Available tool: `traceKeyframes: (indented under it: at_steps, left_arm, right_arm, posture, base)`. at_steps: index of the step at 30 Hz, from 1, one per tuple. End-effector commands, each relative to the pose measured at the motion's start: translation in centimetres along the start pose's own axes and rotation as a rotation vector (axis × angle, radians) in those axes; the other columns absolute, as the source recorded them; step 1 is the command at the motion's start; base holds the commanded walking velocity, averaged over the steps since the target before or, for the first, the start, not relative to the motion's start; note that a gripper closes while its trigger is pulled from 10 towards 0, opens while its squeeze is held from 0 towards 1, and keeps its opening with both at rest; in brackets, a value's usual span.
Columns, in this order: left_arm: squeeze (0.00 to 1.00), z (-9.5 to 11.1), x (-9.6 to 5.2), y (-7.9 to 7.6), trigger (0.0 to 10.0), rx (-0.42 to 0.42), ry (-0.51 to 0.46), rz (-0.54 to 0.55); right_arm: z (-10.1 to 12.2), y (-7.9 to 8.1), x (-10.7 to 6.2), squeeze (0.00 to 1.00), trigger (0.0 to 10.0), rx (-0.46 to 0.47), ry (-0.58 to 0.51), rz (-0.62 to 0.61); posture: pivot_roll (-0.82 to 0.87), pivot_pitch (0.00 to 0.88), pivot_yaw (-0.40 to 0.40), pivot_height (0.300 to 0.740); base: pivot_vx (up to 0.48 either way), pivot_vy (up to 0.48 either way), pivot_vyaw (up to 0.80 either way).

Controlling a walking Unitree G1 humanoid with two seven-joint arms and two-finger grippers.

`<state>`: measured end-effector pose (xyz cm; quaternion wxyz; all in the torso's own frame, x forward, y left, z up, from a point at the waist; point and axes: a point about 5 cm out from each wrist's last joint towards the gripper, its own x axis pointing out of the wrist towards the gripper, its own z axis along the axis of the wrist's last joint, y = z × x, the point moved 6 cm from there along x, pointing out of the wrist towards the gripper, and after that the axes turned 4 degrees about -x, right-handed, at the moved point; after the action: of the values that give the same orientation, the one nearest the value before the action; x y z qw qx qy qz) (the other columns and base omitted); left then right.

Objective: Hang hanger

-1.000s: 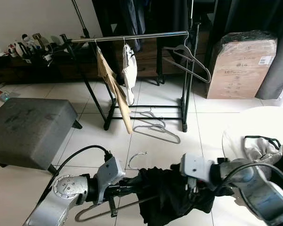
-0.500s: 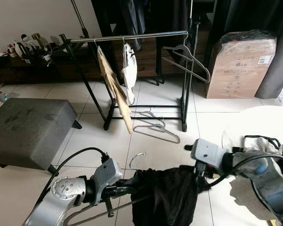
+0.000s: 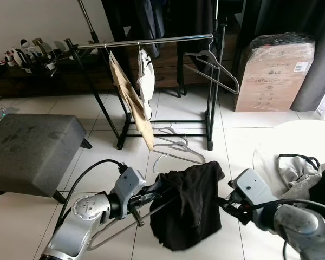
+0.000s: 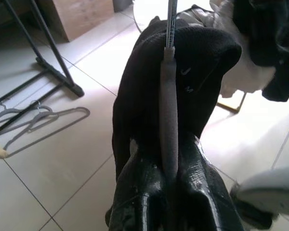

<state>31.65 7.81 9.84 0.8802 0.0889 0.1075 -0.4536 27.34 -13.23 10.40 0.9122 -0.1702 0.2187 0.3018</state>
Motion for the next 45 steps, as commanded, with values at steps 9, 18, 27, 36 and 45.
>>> traceKeyframes:
  at_steps: [9,18,27,36,45]
  left_arm:
    - [0.0,2.7,1.6,1.0,0.0,0.041,-0.079,0.045]
    - [0.0,4.9,3.0,0.9,0.0,-0.007,-0.14,0.045]
    - [0.0,5.4,3.4,0.5,0.0,-0.007,-0.152,0.036]
    - [0.0,5.3,3.5,0.5,0.0,-0.005,-0.149,0.036]
    - [0.0,5.5,3.6,0.4,0.0,-0.01,-0.153,0.031]
  right_arm:
    - [0.8,3.9,0.8,0.0,10.0,0.086,0.004,0.109]
    - [0.7,-0.3,3.1,0.0,10.0,0.226,0.039,-0.148]
    - [0.9,-0.6,3.8,0.0,10.0,0.314,0.03,-0.197]
    - [1.5,0.6,4.0,0.0,10.0,0.349,0.005,-0.127]
    - [1.9,0.2,4.7,0.0,10.0,0.311,-0.008,-0.135]
  posture:
    - [-0.19,0.195,0.121,0.74]
    - [-0.19,0.191,0.115,0.74]
    - [-0.19,0.196,0.114,0.74]
    - [-0.19,0.199,0.116,0.74]
    - [-0.18,0.198,0.116,0.74]
  base:
    - [0.0,0.0,0.0]
    - [0.0,0.0,0.0]
    - [0.0,0.0,0.0]
    - [0.0,0.0,0.0]
    - [0.0,0.0,0.0]
